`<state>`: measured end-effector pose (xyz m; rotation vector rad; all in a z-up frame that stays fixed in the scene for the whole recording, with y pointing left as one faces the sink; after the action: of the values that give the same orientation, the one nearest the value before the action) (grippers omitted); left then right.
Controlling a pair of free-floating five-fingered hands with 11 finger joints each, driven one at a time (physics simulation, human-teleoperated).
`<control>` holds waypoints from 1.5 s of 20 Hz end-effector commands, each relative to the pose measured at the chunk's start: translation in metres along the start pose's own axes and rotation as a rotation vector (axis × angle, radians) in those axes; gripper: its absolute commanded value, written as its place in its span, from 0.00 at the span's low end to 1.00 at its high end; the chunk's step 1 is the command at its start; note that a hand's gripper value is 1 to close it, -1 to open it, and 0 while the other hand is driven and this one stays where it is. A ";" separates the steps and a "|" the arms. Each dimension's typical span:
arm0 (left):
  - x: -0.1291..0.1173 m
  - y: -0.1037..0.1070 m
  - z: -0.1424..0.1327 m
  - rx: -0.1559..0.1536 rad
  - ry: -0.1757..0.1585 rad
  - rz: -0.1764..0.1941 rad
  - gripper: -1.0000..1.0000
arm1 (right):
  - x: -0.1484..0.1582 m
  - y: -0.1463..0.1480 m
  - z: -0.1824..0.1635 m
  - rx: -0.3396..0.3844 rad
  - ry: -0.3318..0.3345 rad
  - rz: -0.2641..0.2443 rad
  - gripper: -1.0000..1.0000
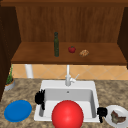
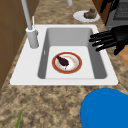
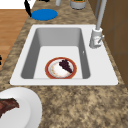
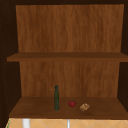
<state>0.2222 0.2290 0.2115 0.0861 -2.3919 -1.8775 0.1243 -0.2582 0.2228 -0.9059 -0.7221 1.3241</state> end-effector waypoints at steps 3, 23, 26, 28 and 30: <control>0.023 0.032 -0.010 -0.069 -0.018 0.038 0.00 | 0.000 0.000 0.000 0.000 0.000 0.000 0.50; 0.115 0.136 -0.045 -0.033 -0.004 0.109 0.00 | 0.000 0.000 0.000 -0.001 0.001 -0.002 0.50; 0.121 0.158 -0.051 -0.036 -0.007 0.113 0.00 | 0.000 0.000 0.000 -0.001 0.001 -0.002 0.50; 0.128 0.168 -0.056 -0.051 -0.018 0.127 0.00 | 0.000 0.000 0.000 -0.001 0.001 -0.002 0.50; 0.133 0.177 -0.061 -0.045 -0.020 0.138 0.00 | 0.000 0.000 0.000 -0.001 0.001 -0.002 0.50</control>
<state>0.1063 0.2028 0.3878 -0.0186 -2.3345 -1.8695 0.1243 -0.2582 0.2227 -0.9063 -0.7230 1.3218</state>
